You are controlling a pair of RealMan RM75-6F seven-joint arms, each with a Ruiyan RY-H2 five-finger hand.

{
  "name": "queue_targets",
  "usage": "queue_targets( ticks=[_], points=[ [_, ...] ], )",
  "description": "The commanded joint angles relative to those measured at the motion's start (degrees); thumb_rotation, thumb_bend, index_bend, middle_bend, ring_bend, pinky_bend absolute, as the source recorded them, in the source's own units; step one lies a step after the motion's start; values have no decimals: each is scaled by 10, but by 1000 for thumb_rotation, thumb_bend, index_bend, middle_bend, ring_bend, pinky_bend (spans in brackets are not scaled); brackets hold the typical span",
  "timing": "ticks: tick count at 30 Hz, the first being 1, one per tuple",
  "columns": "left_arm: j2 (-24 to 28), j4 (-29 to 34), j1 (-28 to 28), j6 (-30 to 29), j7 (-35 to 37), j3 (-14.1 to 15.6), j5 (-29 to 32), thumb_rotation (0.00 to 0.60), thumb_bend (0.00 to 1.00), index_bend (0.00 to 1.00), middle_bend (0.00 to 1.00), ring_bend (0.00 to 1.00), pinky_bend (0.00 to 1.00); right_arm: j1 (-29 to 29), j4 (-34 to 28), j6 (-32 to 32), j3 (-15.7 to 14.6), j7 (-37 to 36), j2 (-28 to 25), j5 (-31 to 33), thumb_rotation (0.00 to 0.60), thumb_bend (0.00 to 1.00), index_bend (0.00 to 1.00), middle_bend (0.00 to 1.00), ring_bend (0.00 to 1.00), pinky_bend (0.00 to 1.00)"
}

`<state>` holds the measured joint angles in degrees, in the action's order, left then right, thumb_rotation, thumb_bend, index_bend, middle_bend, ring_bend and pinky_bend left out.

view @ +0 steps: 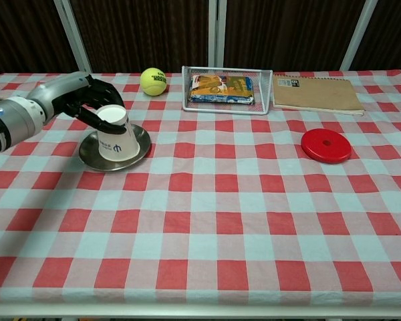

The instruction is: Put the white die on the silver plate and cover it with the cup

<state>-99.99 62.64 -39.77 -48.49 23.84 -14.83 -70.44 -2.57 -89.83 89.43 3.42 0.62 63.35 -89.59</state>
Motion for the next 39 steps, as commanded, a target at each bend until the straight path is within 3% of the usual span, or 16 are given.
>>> queue_targets(
  ticks=[1,9,20,30,39],
  points=[
    [-3,1,-2,-4,-4,6,-7,600,134,516,496,318,243,2,0,3,0,0,-1,1,600,327,47,204,0,12],
    [-33,-75,0,-18,-20,-13,25,600,136,516,496,318,242,2,-2,5,1,0,-2,-1,600,327,47,204,0,11],
    [-15,-21,4,-24,-3,11,-16,600,135,515,496,317,223,5,-2,8,-1,0,-2,-3,600,327,47,204,0,12],
    [-32,-80,-2,-20,-27,-11,17,600,136,515,495,317,222,5,-6,10,1,2,-4,-3,600,327,47,204,0,11],
    [-14,-19,7,-27,-11,10,-13,600,136,514,494,317,222,3,-5,2,-2,2,-4,-3,600,327,47,204,0,12]
  ],
)
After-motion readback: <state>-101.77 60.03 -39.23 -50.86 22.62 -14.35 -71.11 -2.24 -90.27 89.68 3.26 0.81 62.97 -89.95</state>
